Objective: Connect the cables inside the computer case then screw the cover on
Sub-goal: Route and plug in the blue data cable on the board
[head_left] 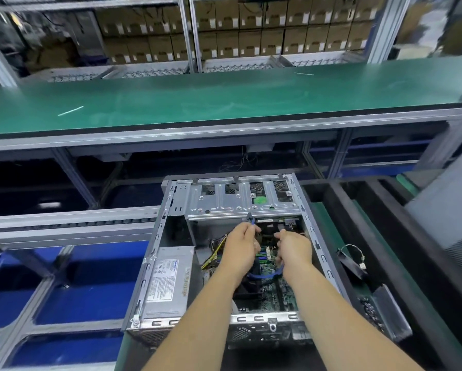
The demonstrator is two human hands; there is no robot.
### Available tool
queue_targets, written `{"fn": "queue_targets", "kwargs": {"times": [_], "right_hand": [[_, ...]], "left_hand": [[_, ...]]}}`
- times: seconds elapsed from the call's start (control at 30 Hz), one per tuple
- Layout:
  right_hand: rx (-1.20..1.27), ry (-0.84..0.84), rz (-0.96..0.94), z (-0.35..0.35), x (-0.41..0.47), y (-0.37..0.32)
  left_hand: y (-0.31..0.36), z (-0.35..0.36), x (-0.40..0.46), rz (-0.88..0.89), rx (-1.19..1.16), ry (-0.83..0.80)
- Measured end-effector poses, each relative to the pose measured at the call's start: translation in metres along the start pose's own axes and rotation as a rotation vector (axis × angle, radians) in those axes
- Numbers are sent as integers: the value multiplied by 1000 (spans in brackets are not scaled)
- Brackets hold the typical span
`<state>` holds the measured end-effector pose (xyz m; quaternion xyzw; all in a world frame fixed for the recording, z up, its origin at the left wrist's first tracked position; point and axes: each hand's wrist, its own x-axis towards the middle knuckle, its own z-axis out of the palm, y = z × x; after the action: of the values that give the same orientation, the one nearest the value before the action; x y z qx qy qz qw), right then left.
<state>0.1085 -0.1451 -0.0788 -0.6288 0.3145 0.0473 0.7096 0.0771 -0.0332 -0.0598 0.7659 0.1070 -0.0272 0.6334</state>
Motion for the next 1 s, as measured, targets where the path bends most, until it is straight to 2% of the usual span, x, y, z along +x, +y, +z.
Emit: {"fn": "queue_targets", "kwargs": {"times": [0.13, 0.3, 0.7, 0.83, 0.9, 1.0], "right_hand": [[63, 1, -23, 3, 2, 5], [135, -36, 59, 5, 5, 4], [219, 13, 111, 9, 2, -2], [193, 15, 67, 8, -2, -2], [88, 2, -28, 4, -4, -3], [-471, -26, -294, -9, -10, -5]], "left_hand": [[-7, 2, 1, 138, 200, 35], [-15, 7, 0, 225, 321, 39], [-18, 6, -2, 261, 369, 37], [-17, 5, -4, 260, 368, 34], [-17, 4, -5, 262, 363, 32], [-17, 5, -6, 263, 396, 21]]}}
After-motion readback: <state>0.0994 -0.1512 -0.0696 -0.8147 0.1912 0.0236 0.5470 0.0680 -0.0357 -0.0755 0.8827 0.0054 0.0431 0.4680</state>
